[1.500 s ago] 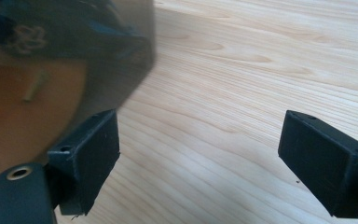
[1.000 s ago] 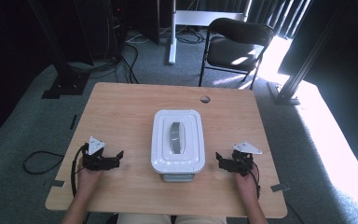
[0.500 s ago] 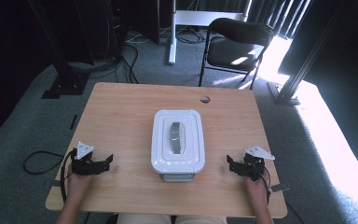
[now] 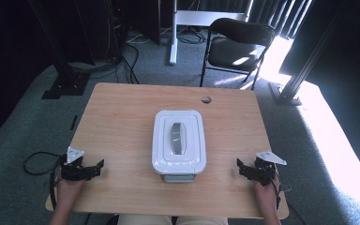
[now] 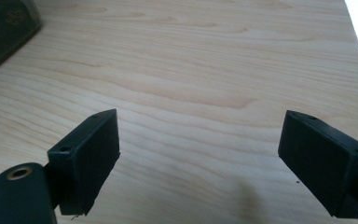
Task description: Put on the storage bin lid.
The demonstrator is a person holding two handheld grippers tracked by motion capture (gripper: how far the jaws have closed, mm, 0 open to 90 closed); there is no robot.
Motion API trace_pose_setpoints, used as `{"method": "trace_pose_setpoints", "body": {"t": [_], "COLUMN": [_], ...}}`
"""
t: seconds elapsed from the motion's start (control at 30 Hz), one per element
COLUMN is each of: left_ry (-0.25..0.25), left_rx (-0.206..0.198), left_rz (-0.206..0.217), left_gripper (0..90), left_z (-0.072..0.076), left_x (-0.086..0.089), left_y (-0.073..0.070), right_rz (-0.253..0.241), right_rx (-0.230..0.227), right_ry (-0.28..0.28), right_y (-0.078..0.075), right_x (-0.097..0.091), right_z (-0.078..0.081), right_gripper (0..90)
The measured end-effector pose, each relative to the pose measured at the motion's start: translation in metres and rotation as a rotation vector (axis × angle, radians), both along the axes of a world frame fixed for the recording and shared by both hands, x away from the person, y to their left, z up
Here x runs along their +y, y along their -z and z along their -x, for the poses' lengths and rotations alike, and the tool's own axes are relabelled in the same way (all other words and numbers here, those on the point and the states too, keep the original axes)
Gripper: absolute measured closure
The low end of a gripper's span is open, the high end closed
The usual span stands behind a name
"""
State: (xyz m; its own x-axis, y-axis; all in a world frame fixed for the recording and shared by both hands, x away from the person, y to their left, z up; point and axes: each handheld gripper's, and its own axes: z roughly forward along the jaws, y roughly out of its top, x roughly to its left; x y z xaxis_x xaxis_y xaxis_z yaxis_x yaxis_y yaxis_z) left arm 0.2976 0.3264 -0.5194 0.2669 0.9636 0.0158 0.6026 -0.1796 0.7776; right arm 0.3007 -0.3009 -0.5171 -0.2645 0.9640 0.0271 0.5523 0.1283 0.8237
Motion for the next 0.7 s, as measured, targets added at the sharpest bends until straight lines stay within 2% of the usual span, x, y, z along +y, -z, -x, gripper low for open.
{"method": "trace_pose_setpoints", "body": {"t": [0.17, 0.27, 0.37, 0.47, 0.57, 0.63, 0.7], "left_ry": [-0.025, -0.023, -0.024, -0.027, -0.036, -0.028, -0.038], "left_rx": [0.044, 0.068, 0.076, 0.084, 0.111, 0.120, 0.131], "left_rz": [-0.003, -0.006, -0.025, -0.024, -0.035, -0.024, -0.039], "left_gripper": [0.3, 0.3, 0.3, 0.3, 0.3, 0.3, 0.3], "left_z": [0.004, 0.007, 0.010, 0.012, 0.016, 0.018, 0.019], "left_x": [0.009, 0.013, 0.015, 0.018, 0.021, 0.022, 0.023], "left_y": [0.001, 0.001, 0.001, 0.003, 0.004, 0.004, 0.004], "right_rz": [-0.011, -0.017, -0.014, -0.003, 0.005, 0.008, 0.017], "right_rx": [0.007, 0.016, 0.030, 0.035, 0.077, 0.090, 0.109], "right_ry": [0.024, 0.033, 0.041, 0.045, 0.038, 0.032, 0.047], "right_y": [0.001, 0.003, 0.005, 0.006, 0.009, 0.009, 0.010], "right_x": [-0.010, -0.015, -0.020, -0.021, -0.022, -0.023, -0.024], "right_z": [0.006, 0.009, 0.013, 0.014, 0.017, 0.019, 0.021], "right_gripper": [12.1, 12.1, 12.1, 12.1, 12.1, 12.1, 12.1]}}
